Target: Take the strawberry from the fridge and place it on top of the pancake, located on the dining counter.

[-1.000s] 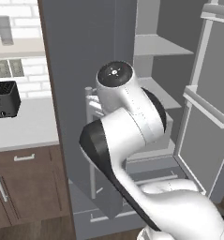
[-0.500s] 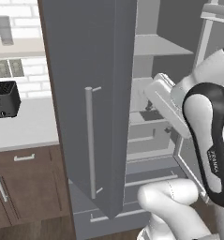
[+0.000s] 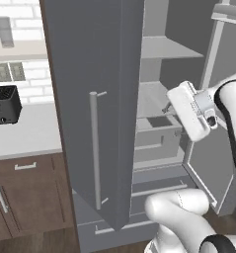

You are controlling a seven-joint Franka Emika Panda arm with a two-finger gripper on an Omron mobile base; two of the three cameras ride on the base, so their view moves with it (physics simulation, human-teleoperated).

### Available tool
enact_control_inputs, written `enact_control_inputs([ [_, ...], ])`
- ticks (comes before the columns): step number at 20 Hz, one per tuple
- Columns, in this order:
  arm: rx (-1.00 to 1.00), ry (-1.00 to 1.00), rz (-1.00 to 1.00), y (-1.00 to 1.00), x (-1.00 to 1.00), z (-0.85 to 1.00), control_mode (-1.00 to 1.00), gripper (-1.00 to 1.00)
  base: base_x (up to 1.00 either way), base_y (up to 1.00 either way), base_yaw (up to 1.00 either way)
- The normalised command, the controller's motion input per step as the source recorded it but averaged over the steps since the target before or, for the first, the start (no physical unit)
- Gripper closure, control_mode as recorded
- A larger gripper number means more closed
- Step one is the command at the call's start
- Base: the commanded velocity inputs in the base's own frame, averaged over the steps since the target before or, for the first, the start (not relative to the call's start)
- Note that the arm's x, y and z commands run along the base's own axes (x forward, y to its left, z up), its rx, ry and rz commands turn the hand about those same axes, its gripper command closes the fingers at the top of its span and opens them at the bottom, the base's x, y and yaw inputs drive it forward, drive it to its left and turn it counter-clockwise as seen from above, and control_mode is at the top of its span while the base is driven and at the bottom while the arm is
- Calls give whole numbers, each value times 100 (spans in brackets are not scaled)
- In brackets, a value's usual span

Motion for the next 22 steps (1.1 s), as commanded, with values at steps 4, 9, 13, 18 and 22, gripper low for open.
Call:
enact_control_inputs([
  [4, 12, 0, 14, 35, 100, -57, -100, -100, 0, 0, 0],
  [9, 14, -6, 10, 46, 87, -24, -100, -100, 0, 0, 0],
  [13, 6, -6, 14, 39, 12, -14, -100, -100, 0, 0, 0],
  [18, 0, 0, 14, 36, -10, -6, -100, -100, 0, 0, 0],
  [22, 0, 0, 11, 42, -20, 0, -100, -100, 0, 0, 0],
])
